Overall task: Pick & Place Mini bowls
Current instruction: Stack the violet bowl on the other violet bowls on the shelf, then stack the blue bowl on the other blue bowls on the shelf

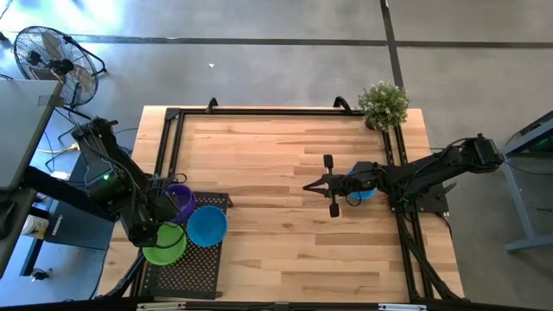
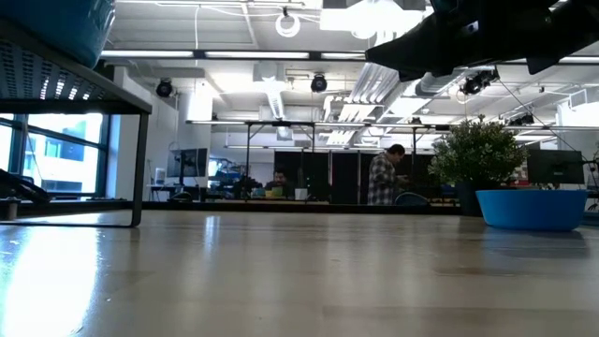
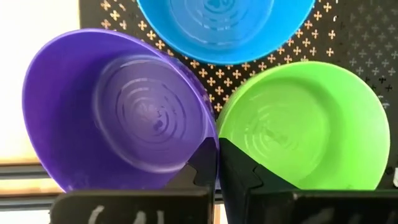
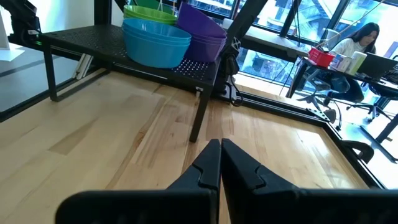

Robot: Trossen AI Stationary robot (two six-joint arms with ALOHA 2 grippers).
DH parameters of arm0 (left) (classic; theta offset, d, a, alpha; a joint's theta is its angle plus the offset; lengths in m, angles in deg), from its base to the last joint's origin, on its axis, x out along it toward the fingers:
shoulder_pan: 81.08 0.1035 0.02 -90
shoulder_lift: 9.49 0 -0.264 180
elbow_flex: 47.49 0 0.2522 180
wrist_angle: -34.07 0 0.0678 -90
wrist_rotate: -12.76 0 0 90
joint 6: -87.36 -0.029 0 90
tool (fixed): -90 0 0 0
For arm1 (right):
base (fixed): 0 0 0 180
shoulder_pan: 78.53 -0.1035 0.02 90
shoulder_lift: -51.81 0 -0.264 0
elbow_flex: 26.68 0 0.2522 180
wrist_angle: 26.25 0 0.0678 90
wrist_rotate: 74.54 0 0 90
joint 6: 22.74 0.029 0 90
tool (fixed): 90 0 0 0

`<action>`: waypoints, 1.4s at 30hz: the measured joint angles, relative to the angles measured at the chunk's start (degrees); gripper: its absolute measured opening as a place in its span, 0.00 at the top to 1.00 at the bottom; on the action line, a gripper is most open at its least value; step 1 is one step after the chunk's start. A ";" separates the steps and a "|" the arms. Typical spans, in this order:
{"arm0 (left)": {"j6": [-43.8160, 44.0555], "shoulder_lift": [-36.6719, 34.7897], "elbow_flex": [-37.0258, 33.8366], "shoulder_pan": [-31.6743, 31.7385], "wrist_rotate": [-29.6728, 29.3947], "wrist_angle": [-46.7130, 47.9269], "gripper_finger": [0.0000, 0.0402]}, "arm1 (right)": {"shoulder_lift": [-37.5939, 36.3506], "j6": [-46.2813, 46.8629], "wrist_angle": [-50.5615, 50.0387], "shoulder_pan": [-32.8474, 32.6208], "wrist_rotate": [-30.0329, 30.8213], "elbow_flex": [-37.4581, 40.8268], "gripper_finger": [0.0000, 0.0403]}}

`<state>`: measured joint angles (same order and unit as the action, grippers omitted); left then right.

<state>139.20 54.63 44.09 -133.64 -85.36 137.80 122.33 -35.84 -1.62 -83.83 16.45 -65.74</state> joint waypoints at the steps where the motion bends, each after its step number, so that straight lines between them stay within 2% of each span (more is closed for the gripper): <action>1: -0.22 0.02 0.00 0.00 -0.41 -0.02 0.99 | 0.00 0.00 0.00 0.00 0.00 -0.02 1.00; 9: 0.86 0.86 0.02 0.00 -0.11 0.01 0.96 | 0.00 0.00 0.00 0.00 0.02 -0.02 1.00; 18: 3.98 1.31 0.02 0.00 0.54 0.03 0.71 | 0.00 0.00 -0.01 0.00 -0.31 -0.02 1.00; 22: 3.12 1.31 0.02 0.00 -0.15 0.03 0.66 | 0.00 0.00 -0.01 0.00 -0.35 -0.02 1.00; 27: -0.93 1.31 0.02 0.02 -4.24 0.03 0.73 | 0.00 0.05 -0.02 0.00 -0.37 -0.02 1.00; 33: -11.10 1.29 0.02 0.09 -12.15 -1.54 0.96 | 0.00 0.04 -0.02 0.00 -0.37 -0.02 1.00; 38: -23.58 0.28 0.02 0.65 -18.84 -10.90 0.97 | 0.00 0.02 -0.02 0.00 -0.37 -0.02 1.00; 42: -34.89 -1.17 -0.13 5.12 -18.52 -19.66 0.99 | 0.00 0.02 -0.02 0.00 -0.37 -0.02 1.00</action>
<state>104.31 53.46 43.96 -128.52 -103.88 118.14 122.33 -35.82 -1.64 -83.83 16.08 -65.76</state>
